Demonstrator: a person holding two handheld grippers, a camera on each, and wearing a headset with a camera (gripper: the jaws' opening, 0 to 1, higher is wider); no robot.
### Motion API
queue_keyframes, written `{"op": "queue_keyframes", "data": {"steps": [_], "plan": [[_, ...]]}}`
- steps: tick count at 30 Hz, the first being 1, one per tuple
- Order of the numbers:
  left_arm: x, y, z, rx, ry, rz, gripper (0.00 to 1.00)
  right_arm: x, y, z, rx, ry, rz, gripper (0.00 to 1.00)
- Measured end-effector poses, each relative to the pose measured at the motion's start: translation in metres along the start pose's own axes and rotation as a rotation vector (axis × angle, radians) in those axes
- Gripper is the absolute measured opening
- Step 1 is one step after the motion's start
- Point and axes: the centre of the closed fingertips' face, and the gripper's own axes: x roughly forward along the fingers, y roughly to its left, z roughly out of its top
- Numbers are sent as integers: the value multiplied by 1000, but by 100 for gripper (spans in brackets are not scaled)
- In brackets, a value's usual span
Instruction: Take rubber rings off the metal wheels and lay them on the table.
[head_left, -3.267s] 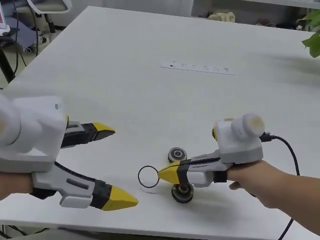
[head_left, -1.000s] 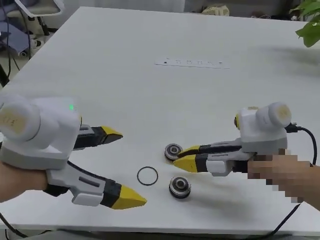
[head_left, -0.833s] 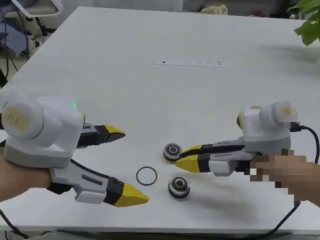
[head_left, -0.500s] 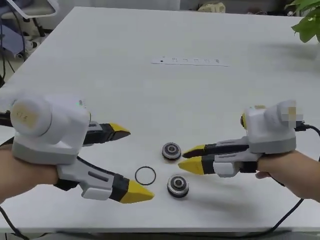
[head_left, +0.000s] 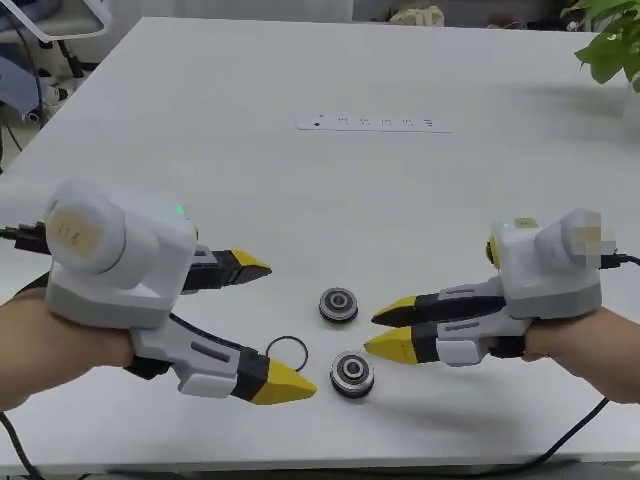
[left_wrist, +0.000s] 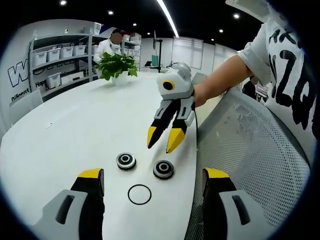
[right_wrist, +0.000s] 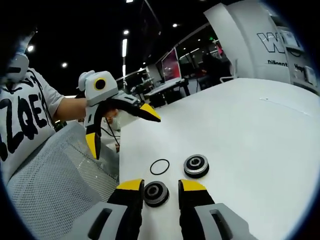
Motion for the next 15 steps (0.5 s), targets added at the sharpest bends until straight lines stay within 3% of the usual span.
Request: {"op": "queue_keyframes", "data": {"steps": [15], "plan": [[15,-3,-3,15,22,-29,73,1,1,-22,-84,89,15,25]]}}
